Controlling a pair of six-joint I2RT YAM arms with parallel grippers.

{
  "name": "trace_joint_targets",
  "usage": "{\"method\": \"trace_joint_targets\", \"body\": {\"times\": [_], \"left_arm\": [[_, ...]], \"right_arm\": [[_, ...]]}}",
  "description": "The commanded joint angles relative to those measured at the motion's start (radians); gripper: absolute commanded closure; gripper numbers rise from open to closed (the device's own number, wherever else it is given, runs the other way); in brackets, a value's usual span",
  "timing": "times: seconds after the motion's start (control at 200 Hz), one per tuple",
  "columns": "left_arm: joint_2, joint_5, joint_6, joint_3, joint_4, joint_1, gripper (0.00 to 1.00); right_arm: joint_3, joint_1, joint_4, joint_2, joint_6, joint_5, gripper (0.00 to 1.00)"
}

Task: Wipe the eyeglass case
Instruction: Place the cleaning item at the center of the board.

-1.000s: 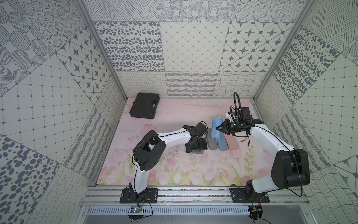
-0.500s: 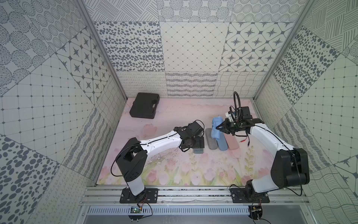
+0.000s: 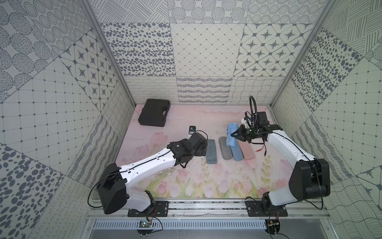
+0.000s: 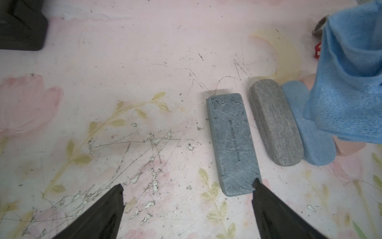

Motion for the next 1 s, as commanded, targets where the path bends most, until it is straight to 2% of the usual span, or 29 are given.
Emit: {"method": "trace_joint_targets", "body": {"times": [0.0, 0.07, 0.245, 0.345, 0.505, 0.665, 0.846, 0.906, 0.941, 0.996], "left_arm": [[-0.160, -0.107, 0.045, -0.167, 0.154, 0.075, 0.00], [-0.216, -0.058, 0.062, -0.227, 0.165, 0.115, 0.01], [-0.268, -0.090, 0.151, -0.264, 0.097, 0.127, 0.03], [-0.280, -0.094, 0.189, -0.270, 0.078, 0.129, 0.03], [-0.310, -0.093, 0.161, -0.266, 0.039, 0.165, 0.03], [-0.360, 0.018, 0.122, -0.272, 0.047, 0.246, 0.05], [-0.373, 0.041, 0.123, -0.245, -0.022, 0.252, 0.06], [-0.389, 0.039, 0.115, -0.254, -0.030, 0.253, 0.06], [-0.399, 0.040, 0.107, -0.264, -0.027, 0.254, 0.06], [-0.414, 0.047, 0.096, -0.280, -0.015, 0.255, 0.06]], "right_arm": [[0.080, 0.012, -0.042, 0.021, -0.037, 0.052, 1.00], [0.109, 0.019, -0.078, 0.027, -0.049, 0.086, 1.00], [0.186, 0.083, -0.150, 0.068, -0.072, 0.222, 1.00], [0.254, 0.204, -0.192, 0.113, -0.077, 0.366, 1.00], [0.355, 0.424, -0.174, 0.247, -0.009, 0.490, 1.00], [0.637, 0.577, -0.237, 0.503, -0.024, 0.576, 1.00], [0.888, 0.660, -0.321, 0.690, -0.012, 0.633, 1.00], [0.927, 0.680, -0.341, 0.731, 0.000, 0.618, 0.92], [0.946, 0.688, -0.349, 0.758, 0.002, 0.591, 0.79], [0.975, 0.685, -0.353, 0.798, 0.000, 0.469, 0.58]]}}
